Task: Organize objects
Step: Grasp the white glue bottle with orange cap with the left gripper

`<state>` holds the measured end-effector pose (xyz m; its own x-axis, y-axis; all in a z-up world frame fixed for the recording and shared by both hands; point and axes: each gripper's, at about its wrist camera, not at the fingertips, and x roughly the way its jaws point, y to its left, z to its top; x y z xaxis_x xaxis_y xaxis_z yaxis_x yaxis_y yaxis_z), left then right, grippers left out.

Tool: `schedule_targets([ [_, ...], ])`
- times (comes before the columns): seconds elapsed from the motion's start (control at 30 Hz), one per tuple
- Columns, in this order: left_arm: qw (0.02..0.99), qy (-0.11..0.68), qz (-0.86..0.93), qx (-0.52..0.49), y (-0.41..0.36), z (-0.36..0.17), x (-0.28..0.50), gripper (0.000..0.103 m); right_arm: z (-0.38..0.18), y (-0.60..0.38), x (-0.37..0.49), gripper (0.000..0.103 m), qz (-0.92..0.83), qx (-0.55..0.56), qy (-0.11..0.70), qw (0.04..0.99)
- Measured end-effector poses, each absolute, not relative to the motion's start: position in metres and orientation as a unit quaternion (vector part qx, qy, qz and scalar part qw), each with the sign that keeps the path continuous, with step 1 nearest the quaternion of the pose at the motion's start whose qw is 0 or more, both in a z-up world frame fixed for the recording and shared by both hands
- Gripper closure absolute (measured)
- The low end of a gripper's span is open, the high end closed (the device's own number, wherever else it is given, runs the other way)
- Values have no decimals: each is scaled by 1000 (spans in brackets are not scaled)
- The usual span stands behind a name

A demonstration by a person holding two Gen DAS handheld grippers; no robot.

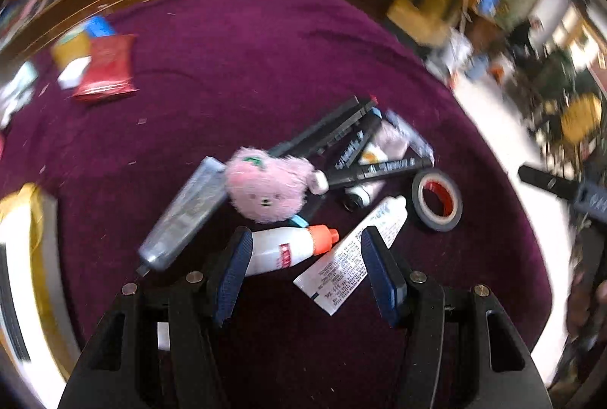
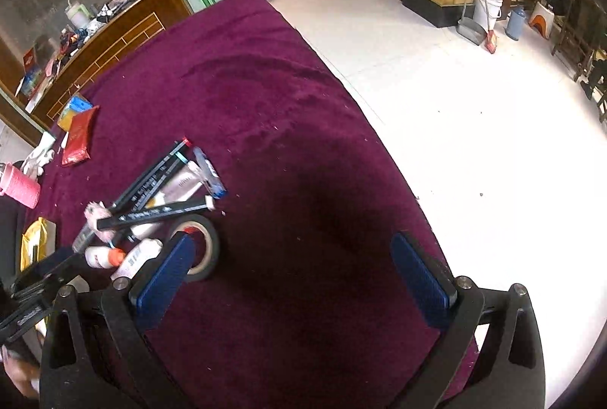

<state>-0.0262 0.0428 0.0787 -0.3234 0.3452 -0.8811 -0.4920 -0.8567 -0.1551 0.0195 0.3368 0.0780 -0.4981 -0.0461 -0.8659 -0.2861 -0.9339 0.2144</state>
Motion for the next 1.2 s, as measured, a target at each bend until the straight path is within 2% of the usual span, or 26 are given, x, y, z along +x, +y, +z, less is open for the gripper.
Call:
schedule_targets([
  [0.13, 279, 75, 801, -525, 49, 76, -26, 51, 75, 338, 21, 0, 846, -502, 166, 64],
  [0.17, 291, 63, 791, -534, 48, 78, -24, 57, 76, 336, 21, 0, 846, -504, 164, 61],
  [0.23, 314, 54, 771, -551, 49, 78, -17, 64, 75, 332, 21, 0, 846, -506, 158, 54],
  [0.37, 334, 74, 760, -553, 48, 83, 4, 64, 75, 324, 21, 0, 847, -509, 152, 39],
  [0.53, 301, 100, 800, -510, 37, 103, 2, 60, 78, 320, 23, 0, 848, -508, 147, 34],
  [0.67, 287, 82, 796, -527, 36, 88, -23, 60, 74, 319, 25, 0, 843, -516, 148, 35],
  [0.73, 279, 97, 790, -538, 41, 75, -30, 60, 73, 318, 26, 0, 841, -519, 149, 36],
  [0.83, 288, 106, 756, -578, 46, 53, -25, 61, 74, 318, 28, 0, 841, -519, 145, 36],
  [0.93, 310, 131, 749, -571, 48, 52, -4, 62, 78, 319, 30, 0, 845, -515, 137, 38],
  [1.2, 290, 56, 763, -575, 32, 58, -10, 62, 73, 324, 24, 0, 840, -520, 150, 38],
])
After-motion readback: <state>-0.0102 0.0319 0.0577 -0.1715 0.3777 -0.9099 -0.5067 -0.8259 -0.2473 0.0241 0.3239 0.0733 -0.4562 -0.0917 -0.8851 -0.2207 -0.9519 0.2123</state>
